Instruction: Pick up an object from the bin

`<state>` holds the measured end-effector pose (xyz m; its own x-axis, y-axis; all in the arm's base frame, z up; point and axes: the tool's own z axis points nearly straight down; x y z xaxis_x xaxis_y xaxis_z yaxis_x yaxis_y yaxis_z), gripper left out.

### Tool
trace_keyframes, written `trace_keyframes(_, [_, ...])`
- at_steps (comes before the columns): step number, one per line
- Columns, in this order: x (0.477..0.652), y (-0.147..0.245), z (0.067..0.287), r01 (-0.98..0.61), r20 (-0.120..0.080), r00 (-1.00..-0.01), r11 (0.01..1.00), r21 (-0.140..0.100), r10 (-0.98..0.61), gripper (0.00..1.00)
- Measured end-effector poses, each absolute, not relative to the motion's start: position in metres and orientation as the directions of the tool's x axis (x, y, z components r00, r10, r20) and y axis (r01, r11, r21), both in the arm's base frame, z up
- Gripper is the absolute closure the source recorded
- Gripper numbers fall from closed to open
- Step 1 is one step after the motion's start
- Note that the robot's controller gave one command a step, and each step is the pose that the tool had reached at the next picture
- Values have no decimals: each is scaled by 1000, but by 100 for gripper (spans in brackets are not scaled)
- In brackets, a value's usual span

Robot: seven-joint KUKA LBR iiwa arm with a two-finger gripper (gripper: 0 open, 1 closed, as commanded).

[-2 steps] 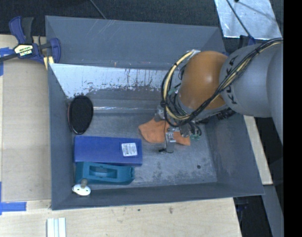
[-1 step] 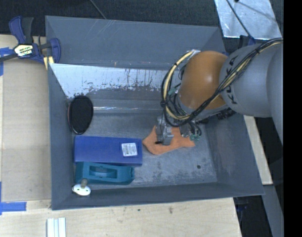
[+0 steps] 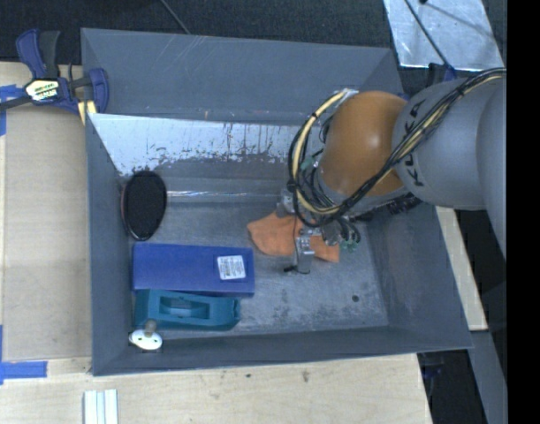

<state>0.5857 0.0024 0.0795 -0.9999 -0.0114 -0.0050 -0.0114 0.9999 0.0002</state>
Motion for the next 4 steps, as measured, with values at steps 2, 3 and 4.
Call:
trace_keyframes(2, [608,-77,77,-6,-5,-1000,1000,-1,-6,100])
trace_keyframes(3, [608,-77,77,-6,-5,-1000,1000,-1,-6,100])
trace_keyframes(4, [588,-69,257,-13,-10,-1000,1000,-2,-13,100])
